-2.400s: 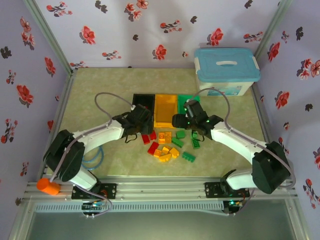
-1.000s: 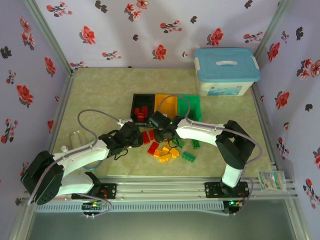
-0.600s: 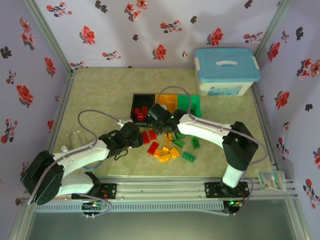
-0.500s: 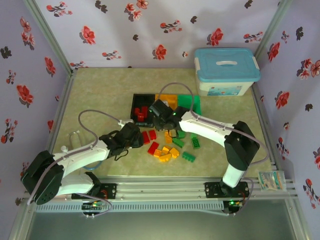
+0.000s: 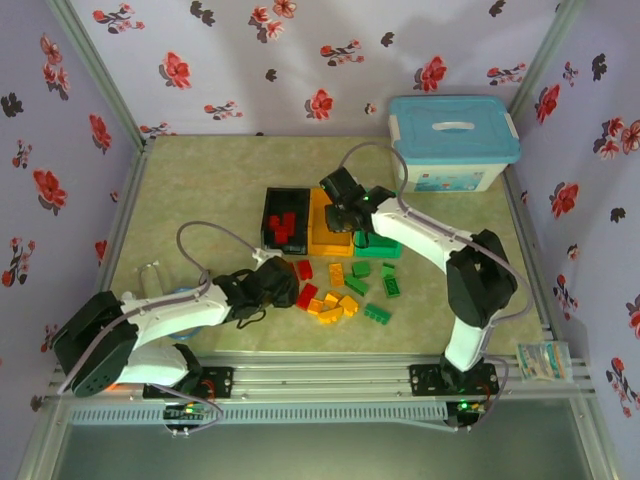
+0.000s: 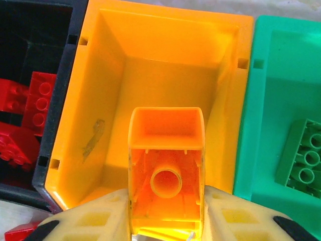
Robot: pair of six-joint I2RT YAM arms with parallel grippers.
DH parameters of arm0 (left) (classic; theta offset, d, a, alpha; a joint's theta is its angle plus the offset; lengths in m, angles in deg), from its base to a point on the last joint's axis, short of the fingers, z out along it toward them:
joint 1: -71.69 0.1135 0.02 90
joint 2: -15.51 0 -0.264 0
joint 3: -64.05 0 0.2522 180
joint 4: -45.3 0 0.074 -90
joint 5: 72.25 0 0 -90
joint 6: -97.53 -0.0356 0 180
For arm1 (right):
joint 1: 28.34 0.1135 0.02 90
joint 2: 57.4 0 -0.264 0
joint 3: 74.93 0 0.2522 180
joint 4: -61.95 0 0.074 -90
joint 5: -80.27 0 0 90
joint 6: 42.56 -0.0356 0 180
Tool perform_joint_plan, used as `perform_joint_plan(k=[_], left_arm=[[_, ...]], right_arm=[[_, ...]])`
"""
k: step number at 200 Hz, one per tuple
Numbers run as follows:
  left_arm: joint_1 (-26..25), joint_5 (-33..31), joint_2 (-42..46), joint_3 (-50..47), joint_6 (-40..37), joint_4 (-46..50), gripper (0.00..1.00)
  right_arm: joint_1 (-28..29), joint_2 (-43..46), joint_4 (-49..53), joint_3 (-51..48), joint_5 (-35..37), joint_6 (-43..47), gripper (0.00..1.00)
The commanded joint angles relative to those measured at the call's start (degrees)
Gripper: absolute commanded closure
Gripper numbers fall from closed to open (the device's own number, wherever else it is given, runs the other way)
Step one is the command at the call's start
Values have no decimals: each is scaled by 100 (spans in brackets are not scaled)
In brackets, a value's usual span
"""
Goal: Sort the legos into containers by color
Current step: Place the lego in the container, then pick up the lego from the middle-left of the table.
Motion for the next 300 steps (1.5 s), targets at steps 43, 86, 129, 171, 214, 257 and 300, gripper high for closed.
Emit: perform_joint_plan(k=[43,86,129,171,214,257,300], left_arm=[[-480,-340,-84,535,23,282,32],[-1023,35,-222,829,-443,241,32],[-1386,622,-665,1118,-1052,48,38],[-1512,965,-1186,1540,-1460,25,39],[-1605,1088,-1808,2064,-1858,510,39],[-1612,1108,-2137,2268,-1985,657,39],[-1706,1083,-2427,2405,-2025,886,43]], right_arm=[[-127,55,76,248,-53,213,28],[-127,599,-271,-351,-55,57,28],[-136,1164,-426,-781,113,35,28],[-149,1655,-548,-1266,217,9,28],[-258,2075,-545,-1649,316,-22,27],[-311,2337,-623,-1934,321,-88,27],[-347,2487,-652,-2099,347,-122,27]])
